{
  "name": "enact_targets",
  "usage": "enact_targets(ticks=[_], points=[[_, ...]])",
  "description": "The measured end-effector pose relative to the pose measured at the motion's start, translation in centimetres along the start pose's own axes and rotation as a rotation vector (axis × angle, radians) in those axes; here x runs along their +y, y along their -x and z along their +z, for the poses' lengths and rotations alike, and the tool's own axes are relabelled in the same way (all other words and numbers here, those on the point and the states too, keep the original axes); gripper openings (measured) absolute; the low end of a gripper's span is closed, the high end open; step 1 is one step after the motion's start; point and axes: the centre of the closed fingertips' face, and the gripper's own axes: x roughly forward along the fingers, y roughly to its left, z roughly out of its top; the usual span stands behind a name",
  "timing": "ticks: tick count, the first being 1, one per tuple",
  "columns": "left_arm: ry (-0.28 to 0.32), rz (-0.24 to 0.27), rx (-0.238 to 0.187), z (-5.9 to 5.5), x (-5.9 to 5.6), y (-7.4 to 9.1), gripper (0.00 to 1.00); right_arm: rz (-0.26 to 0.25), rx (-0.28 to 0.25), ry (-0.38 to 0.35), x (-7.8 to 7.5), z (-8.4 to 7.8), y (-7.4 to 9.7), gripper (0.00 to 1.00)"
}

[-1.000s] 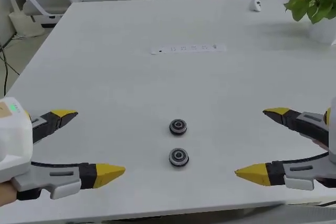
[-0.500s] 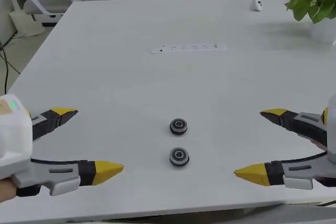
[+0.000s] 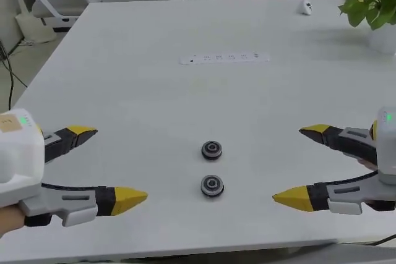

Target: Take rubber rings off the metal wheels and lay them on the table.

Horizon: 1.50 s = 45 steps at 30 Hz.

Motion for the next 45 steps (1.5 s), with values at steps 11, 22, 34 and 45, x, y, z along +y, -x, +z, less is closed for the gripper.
enact_targets(ticks=[11, 22, 34, 45], points=[[-0.016, -0.032, 0.019, -0.2, 0.2, -1.7, 0.87, 0.019, 0.028, -0.009, -0.7, -1.1, -1.1, 0.8], [-0.031, -0.067, 0.04, -0.6, 0.2, -3.6, 0.86, 0.048, 0.044, 0.015, -0.7, -1.5, -2.7, 0.79], [-0.051, -0.109, 0.076, -1.7, -0.5, -5.2, 0.85, 0.096, 0.068, 0.02, -0.2, -2.4, -4.3, 0.75], [-0.051, -0.15, 0.08, -1.9, -1.2, -6.5, 0.79, 0.132, 0.094, 0.025, 0.0, -2.8, -5.6, 0.68]])
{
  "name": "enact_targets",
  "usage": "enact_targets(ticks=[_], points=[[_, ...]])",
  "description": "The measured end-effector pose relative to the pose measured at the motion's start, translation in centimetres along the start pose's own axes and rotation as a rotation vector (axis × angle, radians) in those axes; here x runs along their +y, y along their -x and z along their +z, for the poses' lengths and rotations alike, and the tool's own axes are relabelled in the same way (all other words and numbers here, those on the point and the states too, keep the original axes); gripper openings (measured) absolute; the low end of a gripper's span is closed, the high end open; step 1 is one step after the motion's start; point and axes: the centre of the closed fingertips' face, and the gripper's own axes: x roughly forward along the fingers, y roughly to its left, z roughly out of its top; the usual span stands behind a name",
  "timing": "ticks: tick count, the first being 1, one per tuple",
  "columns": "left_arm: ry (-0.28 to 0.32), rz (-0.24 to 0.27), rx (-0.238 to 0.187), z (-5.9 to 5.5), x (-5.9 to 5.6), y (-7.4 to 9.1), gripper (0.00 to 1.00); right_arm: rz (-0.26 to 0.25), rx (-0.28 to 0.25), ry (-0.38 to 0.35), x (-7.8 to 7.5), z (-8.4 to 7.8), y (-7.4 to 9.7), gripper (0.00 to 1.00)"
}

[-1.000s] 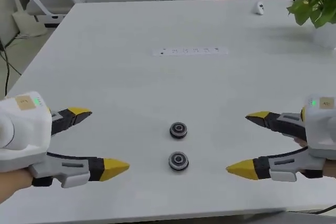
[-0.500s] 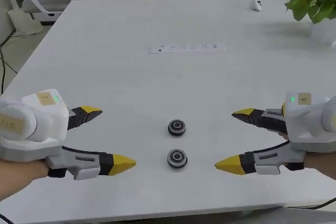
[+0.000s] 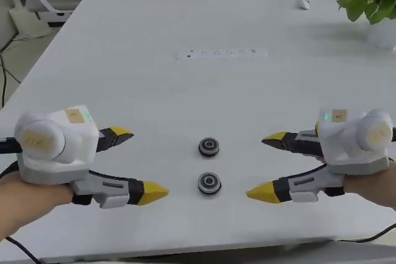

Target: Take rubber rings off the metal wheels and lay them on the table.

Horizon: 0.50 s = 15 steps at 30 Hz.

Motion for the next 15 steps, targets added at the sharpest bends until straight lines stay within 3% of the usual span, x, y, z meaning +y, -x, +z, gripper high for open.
enact_targets(ticks=[15], points=[[-0.02, -0.084, 0.042, -0.3, -1.2, -2.7, 0.68, 0.07, 0.068, 0.051, 0.3, -1.1, -2.2, 0.61]])
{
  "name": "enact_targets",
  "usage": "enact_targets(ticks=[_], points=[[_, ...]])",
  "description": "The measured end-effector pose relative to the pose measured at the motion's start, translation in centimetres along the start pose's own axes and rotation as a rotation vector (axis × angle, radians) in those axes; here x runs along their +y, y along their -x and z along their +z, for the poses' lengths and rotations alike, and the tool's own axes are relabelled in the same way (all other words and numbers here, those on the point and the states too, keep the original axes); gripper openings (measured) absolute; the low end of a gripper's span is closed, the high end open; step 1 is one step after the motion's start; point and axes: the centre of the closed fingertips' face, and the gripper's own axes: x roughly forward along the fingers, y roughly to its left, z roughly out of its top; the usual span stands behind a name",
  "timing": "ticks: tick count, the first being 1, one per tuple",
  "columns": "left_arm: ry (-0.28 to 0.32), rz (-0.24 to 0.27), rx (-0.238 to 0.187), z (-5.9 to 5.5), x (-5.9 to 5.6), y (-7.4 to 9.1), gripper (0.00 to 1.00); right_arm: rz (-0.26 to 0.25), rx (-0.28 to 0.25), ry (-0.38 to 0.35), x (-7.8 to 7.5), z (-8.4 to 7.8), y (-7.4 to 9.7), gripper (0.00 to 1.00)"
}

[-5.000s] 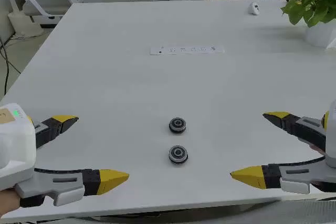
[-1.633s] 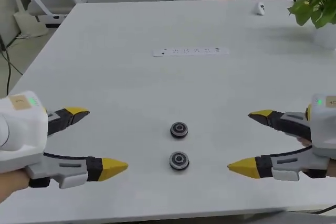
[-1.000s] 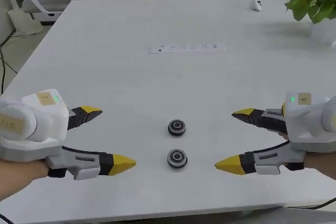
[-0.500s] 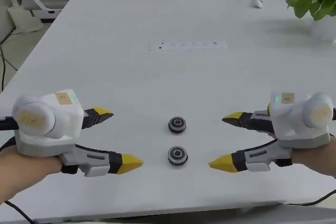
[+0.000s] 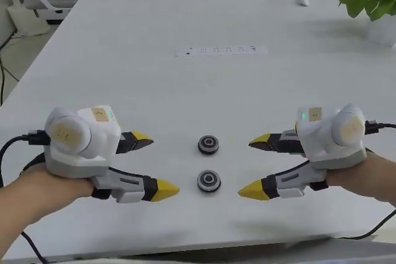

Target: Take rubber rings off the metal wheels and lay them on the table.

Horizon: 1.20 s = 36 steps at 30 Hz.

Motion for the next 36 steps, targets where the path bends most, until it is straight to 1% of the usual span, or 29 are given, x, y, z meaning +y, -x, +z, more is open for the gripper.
enact_targets(ticks=[5, 7, 10, 16, 21, 25, 28, 32, 36], points=[[-0.008, -0.021, 0.017, -0.2, -0.2, -0.7, 0.63, 0.015, 0.017, 0.022, 0.1, -0.1, -0.5, 0.56], [-0.012, -0.028, 0.022, -0.4, -0.1, -1.0, 0.61, 0.022, 0.02, 0.025, 0.1, -0.1, -0.7, 0.56], [-0.014, -0.042, 0.036, -0.7, -0.3, -1.4, 0.59, 0.029, 0.027, 0.031, 0.1, 0.1, -1.0, 0.54], [-0.02, -0.064, 0.048, -0.9, -0.6, -2.0, 0.55, 0.042, 0.045, 0.045, 0.0, -0.1, -1.6, 0.51], [-0.043, -0.087, 0.071, -1.1, -0.9, -2.5, 0.52, 0.056, 0.053, 0.051, 0.1, 0.0, -2.3, 0.48], [-0.044, -0.096, 0.07, -0.8, -1.2, -2.9, 0.49, 0.07, 0.064, 0.053, 0.4, -0.1, -2.8, 0.46], [-0.034, -0.104, 0.066, -0.6, -1.4, -3.2, 0.46, 0.078, 0.078, 0.057, 0.6, -0.3, -3.2, 0.45], [-0.035, -0.123, 0.075, -0.7, -1.9, -3.8, 0.43, 0.086, 0.094, 0.058, 0.5, -0.6, -3.5, 0.43], [-0.027, -0.135, 0.079, -0.7, -2.1, -4.4, 0.41, 0.085, 0.097, 0.053, 0.2, -0.6, -3.7, 0.43]])
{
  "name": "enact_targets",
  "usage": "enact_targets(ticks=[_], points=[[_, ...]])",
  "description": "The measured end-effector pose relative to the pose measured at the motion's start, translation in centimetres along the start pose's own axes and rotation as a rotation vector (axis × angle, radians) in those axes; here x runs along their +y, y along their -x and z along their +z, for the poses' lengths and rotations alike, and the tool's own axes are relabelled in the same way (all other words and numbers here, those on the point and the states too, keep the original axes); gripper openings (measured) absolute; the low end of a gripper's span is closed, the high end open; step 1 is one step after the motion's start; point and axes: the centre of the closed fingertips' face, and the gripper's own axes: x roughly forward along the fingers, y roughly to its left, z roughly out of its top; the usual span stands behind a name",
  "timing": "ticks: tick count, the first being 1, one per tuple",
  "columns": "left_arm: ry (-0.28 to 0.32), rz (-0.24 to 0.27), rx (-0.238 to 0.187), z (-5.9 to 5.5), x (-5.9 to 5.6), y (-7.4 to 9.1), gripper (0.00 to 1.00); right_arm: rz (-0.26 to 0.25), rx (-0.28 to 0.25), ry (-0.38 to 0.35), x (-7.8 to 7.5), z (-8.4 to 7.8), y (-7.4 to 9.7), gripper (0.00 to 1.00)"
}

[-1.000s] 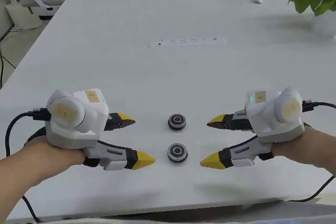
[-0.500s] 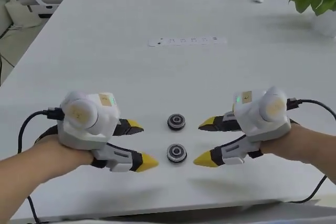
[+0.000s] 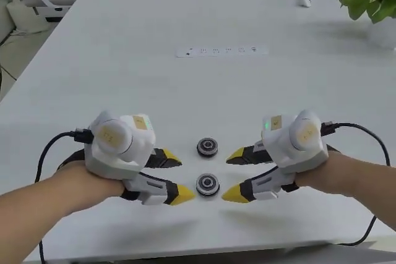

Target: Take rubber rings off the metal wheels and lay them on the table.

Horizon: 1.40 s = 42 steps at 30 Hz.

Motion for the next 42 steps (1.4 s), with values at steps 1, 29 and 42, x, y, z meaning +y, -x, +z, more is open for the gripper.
enact_targets(ticks=[1, 29, 42], points=[[0.002, -0.003, 0.0, 0.0, 0.0, -0.1, 0.4, 0.001, -0.001, -0.004, 0.0, 0.0, 0.0, 0.43], [0.024, -0.015, 0.011, 0.9, -1.0, -3.7, 0.23, 0.011, 0.018, -0.014, 0.5, -0.9, -0.2, 0.43], [0.012, 0.025, 0.012, 0.7, -0.6, -4.0, 0.17, 0.017, 0.014, -0.015, 0.6, -0.8, -0.4, 0.43]])
